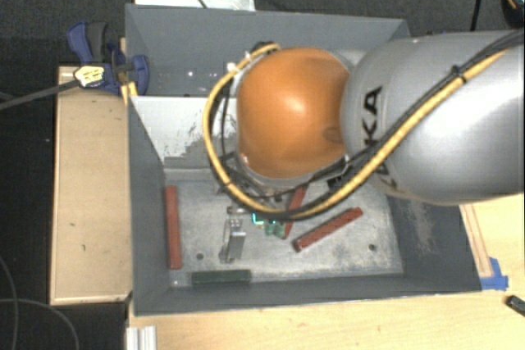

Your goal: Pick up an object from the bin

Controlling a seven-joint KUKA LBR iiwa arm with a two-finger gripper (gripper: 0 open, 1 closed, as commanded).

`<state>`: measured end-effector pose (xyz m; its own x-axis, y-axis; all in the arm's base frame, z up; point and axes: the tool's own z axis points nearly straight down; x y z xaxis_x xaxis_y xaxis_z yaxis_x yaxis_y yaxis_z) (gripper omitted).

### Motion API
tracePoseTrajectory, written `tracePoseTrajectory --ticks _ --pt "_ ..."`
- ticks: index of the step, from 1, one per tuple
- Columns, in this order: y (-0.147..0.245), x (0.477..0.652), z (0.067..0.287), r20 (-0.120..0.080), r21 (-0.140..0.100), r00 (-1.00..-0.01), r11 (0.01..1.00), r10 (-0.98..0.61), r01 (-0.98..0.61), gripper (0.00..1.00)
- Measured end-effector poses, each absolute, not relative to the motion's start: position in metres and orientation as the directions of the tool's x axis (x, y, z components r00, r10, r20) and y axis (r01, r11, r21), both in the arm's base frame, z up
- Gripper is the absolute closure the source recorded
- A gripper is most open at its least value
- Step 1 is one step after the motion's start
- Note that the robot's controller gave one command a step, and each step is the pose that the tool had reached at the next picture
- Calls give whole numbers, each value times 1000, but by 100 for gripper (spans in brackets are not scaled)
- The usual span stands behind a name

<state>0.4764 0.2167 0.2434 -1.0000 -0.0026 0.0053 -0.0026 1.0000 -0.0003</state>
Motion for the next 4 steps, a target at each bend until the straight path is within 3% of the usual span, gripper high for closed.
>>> tracePoseTrajectory --ticks 1,2,3,4 --pt "148 489 143 6 -4 -999 999 47 47 0" --pt "97 560 71 -1 -1 -992 992 -123 -123 0" --pt "34 554 70 4 -2 -991 991 -134 -134 0" --pt "-18 557 70 1 1 -702 702 -712 -712 0"
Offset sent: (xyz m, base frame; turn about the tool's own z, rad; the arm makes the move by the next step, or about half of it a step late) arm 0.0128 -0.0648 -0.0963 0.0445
